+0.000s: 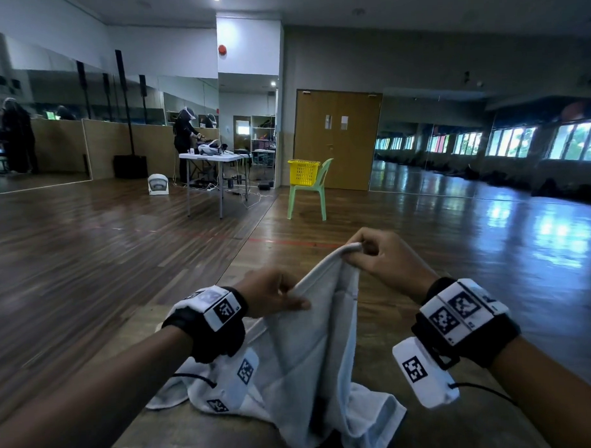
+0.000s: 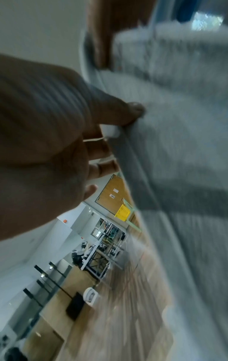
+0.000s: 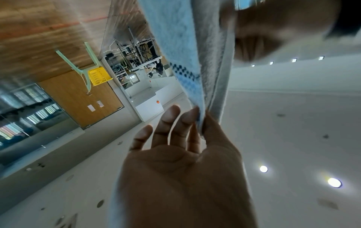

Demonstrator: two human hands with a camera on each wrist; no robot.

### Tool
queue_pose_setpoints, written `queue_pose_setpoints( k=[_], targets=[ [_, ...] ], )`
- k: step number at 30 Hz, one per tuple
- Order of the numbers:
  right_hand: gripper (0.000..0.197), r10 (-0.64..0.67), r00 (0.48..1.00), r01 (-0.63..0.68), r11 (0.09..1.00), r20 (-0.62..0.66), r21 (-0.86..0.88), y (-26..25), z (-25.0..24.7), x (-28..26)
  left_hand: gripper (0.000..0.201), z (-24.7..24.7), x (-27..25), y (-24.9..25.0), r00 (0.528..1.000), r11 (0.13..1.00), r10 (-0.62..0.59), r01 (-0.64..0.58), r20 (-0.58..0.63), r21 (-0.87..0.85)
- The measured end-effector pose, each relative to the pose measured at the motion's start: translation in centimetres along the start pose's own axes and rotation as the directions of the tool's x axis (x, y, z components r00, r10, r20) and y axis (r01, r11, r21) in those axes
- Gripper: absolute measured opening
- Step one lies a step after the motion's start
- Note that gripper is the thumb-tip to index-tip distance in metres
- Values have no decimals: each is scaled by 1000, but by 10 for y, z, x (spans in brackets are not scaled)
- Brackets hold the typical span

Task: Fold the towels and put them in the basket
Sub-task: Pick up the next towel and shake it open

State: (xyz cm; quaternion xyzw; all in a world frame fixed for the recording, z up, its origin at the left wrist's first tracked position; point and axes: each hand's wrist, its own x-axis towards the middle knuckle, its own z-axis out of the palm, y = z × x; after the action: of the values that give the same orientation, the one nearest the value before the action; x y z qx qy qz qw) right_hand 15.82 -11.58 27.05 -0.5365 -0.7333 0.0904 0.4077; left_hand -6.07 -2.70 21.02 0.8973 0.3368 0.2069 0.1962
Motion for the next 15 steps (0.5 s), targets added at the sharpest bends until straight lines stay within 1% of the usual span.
queue_pose_setpoints(
  k=[2, 3, 5, 7, 8, 10, 11, 12, 14, 15],
  targets=[
    [8, 43, 997, -40, 998, -68, 43, 6, -13, 1, 35, 7, -10, -19, 995, 997, -58, 53, 82, 60],
    [10, 68, 993, -63, 996, -93, 55, 10, -21, 0, 33, 9, -15, -26, 991, 995, -77, 70, 107, 66],
    [12, 124, 985, -115, 990, -119, 81, 19, -34, -5, 24, 9, -24, -41, 988, 993, -102, 95, 115, 64],
    [16, 175, 979, -163, 980, -101, 112, 27, -43, -13, 20, 5, -31, -47, 986, 987, -141, 132, 88, 96],
    [16, 192, 979, -184, 977, -73, 104, 31, -45, -17, 19, 2, -32, -49, 985, 982, -155, 145, 79, 121],
    [16, 219, 976, -218, 975, -1, 42, 39, -43, -25, 23, -3, -32, -44, 985, 981, -160, 152, 63, 118],
    [15, 229, 973, -229, 973, 30, 9, 43, -41, -28, 25, -6, -30, -43, 987, 982, -156, 151, 42, 113],
    [13, 237, 970, -236, 972, 52, -9, 47, -39, -32, 22, -9, -28, -41, 987, 980, -159, 157, 4, 124],
    [10, 250, 966, -251, 968, 64, 0, 52, -37, -38, 10, -16, -24, -37, 981, 970, -153, 172, -119, 173],
    [9, 257, 964, -258, 966, 60, 9, 53, -36, -40, 8, -19, -23, -36, 975, 969, -133, 166, -176, 185]
  ],
)
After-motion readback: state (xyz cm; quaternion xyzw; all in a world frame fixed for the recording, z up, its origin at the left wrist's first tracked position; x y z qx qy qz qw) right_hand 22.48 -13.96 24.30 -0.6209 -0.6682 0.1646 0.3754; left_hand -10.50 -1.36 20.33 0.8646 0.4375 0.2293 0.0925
